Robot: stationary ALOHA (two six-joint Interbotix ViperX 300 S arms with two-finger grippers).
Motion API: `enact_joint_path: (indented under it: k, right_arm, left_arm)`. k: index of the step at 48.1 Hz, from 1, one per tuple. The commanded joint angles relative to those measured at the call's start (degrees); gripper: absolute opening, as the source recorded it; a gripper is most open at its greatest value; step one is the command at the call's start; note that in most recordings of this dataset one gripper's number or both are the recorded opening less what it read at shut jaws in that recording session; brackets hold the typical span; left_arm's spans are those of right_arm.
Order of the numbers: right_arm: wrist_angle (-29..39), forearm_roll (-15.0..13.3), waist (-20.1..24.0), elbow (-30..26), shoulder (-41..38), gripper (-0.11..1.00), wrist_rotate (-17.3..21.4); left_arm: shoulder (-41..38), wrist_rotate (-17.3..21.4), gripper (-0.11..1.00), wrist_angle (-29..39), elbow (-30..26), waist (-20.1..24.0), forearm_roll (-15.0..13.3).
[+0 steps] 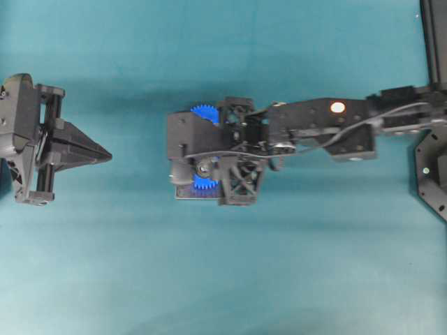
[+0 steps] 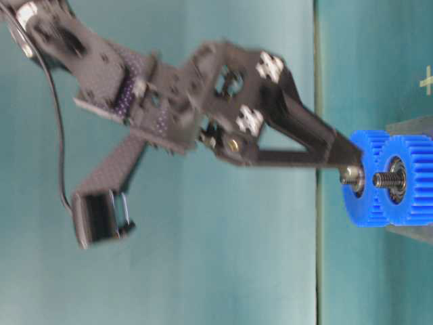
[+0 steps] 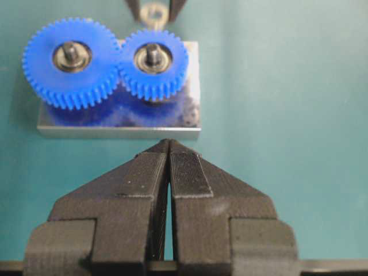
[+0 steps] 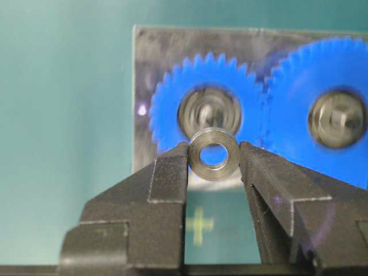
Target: Insert the washer onto the shaft.
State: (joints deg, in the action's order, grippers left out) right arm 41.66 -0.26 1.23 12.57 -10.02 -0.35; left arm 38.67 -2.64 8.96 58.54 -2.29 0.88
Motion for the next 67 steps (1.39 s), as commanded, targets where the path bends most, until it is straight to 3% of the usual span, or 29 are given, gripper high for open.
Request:
enact_joint_path:
  k: [1,65,67]
  right_arm:
    - [-0.2,-0.1,0.2,-2.0,0.3,0.33,-1.0]
    - [-0.2,0.3,-0.8,-1.6,-2.6,0.33,-0.9]
    - [-0.2,0.4,-0.9,-1.6,-2.6,0.39,-0.8]
  left_arm:
    - [0.2,0.0,0.0,-0.4,-1.1,-0.1,0.2]
    - [0.4,-0.1,0.01,-0.5,-1.1,-0.1,0.2]
    - [0.4,-0.1,0.01,-0.5,-1.0,-0.1,0.2]
